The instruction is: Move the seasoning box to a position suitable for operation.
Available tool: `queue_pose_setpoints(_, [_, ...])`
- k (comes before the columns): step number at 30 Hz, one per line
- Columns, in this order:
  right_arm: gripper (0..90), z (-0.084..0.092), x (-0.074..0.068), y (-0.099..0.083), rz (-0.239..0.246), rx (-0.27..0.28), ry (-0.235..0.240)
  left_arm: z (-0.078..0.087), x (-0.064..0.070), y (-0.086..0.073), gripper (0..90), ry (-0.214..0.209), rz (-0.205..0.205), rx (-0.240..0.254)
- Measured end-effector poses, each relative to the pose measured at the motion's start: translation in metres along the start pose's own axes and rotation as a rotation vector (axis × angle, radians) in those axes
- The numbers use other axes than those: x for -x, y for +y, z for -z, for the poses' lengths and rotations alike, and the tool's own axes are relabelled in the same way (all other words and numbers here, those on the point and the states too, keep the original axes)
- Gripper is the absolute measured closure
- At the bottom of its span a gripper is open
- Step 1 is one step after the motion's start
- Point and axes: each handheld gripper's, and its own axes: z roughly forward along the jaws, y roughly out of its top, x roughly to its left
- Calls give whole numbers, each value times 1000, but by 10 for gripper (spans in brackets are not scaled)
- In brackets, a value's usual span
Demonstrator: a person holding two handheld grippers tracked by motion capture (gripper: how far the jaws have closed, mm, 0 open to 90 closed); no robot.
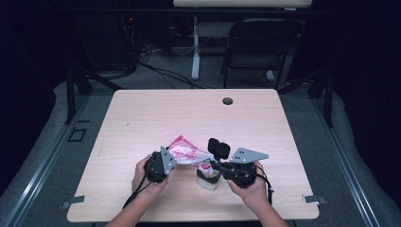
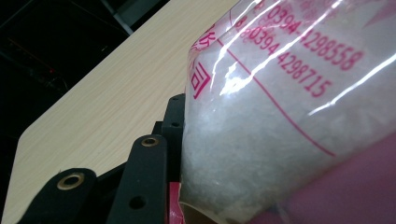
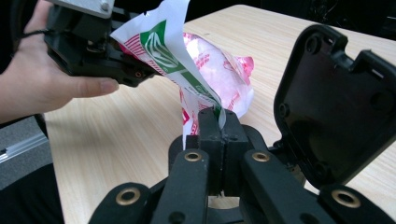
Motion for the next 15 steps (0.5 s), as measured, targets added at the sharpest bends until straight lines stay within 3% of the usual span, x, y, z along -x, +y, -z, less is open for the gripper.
queue_pose_setpoints(10, [895,3,-2,0,20,5,-24,6,4,3,671,87,-93,27])
queue_pose_setpoints(15, [875,6,-5,-1,29,17,-22,8,5,2,672,102,-119,31])
